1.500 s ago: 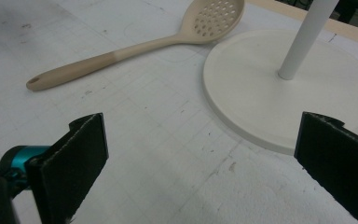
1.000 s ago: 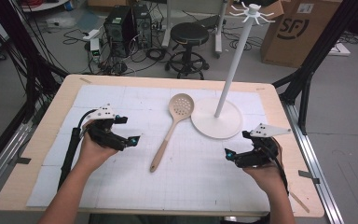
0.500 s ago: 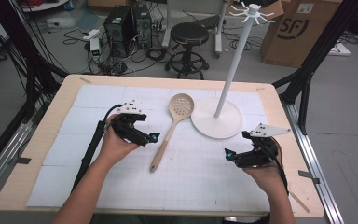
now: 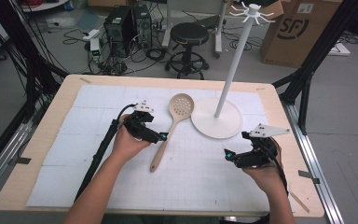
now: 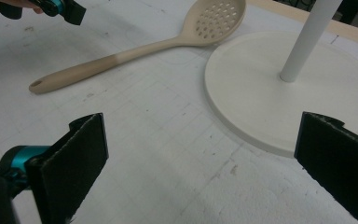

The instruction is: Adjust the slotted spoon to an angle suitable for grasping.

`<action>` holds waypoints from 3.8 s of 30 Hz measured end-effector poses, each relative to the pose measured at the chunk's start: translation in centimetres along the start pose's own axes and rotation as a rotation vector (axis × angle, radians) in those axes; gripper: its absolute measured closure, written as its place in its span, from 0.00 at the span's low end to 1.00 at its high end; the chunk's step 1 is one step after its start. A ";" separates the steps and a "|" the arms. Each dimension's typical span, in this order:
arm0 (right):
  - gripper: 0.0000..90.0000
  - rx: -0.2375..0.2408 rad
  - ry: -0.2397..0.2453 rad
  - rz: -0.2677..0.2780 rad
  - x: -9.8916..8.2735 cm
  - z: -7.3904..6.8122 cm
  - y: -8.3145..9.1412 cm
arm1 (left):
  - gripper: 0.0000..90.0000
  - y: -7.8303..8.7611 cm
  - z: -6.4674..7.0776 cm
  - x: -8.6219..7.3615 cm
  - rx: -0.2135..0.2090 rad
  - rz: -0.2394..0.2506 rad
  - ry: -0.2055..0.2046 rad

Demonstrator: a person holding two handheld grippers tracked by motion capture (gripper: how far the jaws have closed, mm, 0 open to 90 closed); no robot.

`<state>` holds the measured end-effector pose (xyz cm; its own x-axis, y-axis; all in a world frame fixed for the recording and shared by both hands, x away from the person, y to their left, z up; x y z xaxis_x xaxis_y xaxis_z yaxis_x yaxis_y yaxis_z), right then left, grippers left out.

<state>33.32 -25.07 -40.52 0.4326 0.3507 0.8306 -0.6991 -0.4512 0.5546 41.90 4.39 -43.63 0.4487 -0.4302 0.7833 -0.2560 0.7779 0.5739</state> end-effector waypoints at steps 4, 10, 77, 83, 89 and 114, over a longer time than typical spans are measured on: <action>0.02 -0.001 0.004 0.000 0.1 0.0 -0.1 | 0.04 -0.7 -0.1 -0.3 0.008 -0.028 -0.006; 0.02 -0.003 0.002 -0.002 0.1 -0.1 -0.1 | 0.04 -2.3 -0.4 -1.0 0.038 -0.083 0.011; 0.02 -0.011 0.014 -0.012 -0.2 0.0 0.1 | 0.84 1.9 0.1 -7.0 0.049 -0.264 0.006; 0.02 -0.005 0.021 -0.018 -0.2 -0.2 0.1 | 0.84 3.3 0.6 -8.1 0.010 -0.277 -0.019; 0.02 -0.006 0.025 -0.012 -0.1 -0.2 0.1 | 0.84 4.5 0.8 -9.1 -0.022 -0.257 -0.026; 0.02 -0.002 0.034 -0.019 -0.1 -0.5 -0.1 | 0.68 2.7 0.5 -6.0 -0.029 -0.177 -0.026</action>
<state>33.11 -24.64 -40.69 0.4264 0.3873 0.8174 -0.6917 -0.4428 0.5706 38.08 8.86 -46.69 0.4617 -0.5733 0.6769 -0.1503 0.7015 0.6967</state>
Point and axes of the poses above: each handheld gripper's, and its own axes: y roughly backward along the jaws, x roughly out of its top, z roughly to its right, the point moved 7 cm from there along -y, roughly forward along the jaws, and after that the axes turned 10 degrees about -x, right-handed, at the moved point
